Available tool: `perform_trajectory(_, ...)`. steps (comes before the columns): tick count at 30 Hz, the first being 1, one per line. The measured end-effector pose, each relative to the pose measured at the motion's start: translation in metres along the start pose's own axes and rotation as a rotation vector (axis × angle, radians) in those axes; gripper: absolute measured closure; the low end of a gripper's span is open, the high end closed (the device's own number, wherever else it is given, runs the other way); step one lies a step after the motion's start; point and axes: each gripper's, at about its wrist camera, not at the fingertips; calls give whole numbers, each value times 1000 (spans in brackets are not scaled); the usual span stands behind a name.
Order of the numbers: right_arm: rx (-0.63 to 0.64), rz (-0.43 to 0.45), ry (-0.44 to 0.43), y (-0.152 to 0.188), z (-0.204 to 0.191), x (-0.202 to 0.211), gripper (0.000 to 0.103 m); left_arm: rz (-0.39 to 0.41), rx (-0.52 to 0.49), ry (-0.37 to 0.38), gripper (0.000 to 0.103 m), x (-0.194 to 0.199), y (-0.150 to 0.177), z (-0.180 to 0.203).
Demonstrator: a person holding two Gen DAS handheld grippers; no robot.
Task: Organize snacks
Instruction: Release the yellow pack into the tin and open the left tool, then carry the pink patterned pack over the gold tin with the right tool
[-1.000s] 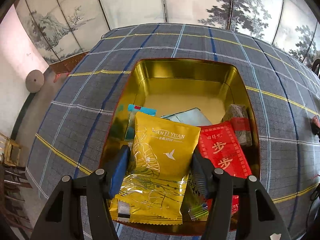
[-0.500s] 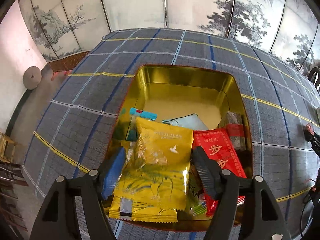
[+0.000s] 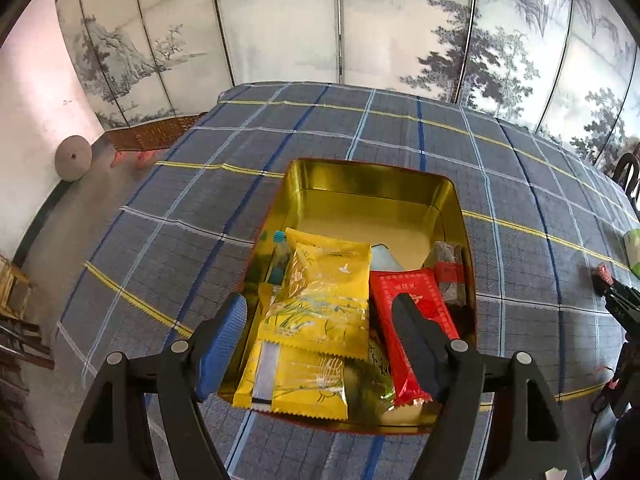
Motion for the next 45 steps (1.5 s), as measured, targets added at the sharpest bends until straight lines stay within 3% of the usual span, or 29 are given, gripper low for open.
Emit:
perform_trajectory(16, -21, 6, 21, 1, -1, 2, 67, 17, 46, -13, 28, 21, 24, -7)
perform_trajectory(30, -91, -7, 93, 0, -10, 4, 68, 29, 74, -11, 28, 24, 36, -17)
perform_trajectory(38, -106, 11, 57, -1, -28, 24, 69, 28, 93, -12, 28, 24, 43, -26)
perform_trajectory(45, -69, 21, -49, 0, -75, 49, 69, 28, 103, -26, 28, 25, 49, -31)
Point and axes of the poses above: each gripper's, at about its wrist camera, not at the fingertips, and x roughly against the way its jaws point, z to its right, y to its underside, and after that the axes turned 15 degrees about -x, right-handed
